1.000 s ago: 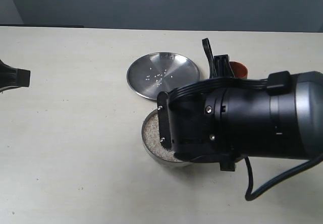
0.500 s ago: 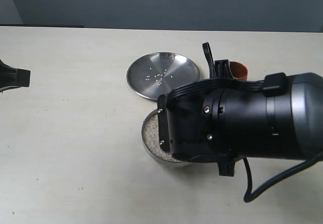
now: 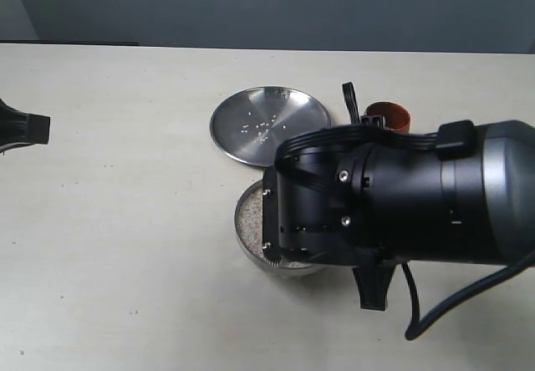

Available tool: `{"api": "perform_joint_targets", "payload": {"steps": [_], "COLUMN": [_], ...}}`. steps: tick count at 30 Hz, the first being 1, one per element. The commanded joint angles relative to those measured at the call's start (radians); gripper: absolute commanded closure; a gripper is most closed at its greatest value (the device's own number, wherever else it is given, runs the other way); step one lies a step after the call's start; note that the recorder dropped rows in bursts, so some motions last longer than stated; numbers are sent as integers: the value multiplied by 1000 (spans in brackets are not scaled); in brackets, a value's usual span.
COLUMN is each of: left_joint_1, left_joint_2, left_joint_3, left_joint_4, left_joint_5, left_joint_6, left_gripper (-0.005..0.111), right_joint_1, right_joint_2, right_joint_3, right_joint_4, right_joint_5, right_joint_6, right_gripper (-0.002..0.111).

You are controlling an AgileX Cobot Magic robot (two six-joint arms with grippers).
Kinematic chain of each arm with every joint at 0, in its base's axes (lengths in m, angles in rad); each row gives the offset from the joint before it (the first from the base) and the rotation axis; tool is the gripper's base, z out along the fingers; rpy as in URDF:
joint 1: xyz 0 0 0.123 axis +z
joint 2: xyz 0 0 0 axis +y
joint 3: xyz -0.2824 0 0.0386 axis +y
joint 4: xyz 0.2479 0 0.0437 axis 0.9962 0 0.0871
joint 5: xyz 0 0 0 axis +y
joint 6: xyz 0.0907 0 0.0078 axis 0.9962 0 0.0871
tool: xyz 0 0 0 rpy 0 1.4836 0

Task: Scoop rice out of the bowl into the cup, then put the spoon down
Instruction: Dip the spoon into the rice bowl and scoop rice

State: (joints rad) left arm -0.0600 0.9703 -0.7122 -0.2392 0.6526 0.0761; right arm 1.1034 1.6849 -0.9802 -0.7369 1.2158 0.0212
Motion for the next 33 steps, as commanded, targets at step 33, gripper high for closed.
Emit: {"api": "perform_joint_targets", "payload": {"steps": [33], "left_joint_1": [-3], "left_joint_2": [2], "left_joint_3": [-5], "left_joint_4": [-3], "left_joint_5": [-8], "left_joint_6": [0], "left_gripper": [106], "right_joint_1": [3], "right_joint_2": [-8], "right_joint_3": [-3], "right_joint_4": [234], "right_joint_5": [-94], "right_joint_6": [153], "right_gripper": [109]}}
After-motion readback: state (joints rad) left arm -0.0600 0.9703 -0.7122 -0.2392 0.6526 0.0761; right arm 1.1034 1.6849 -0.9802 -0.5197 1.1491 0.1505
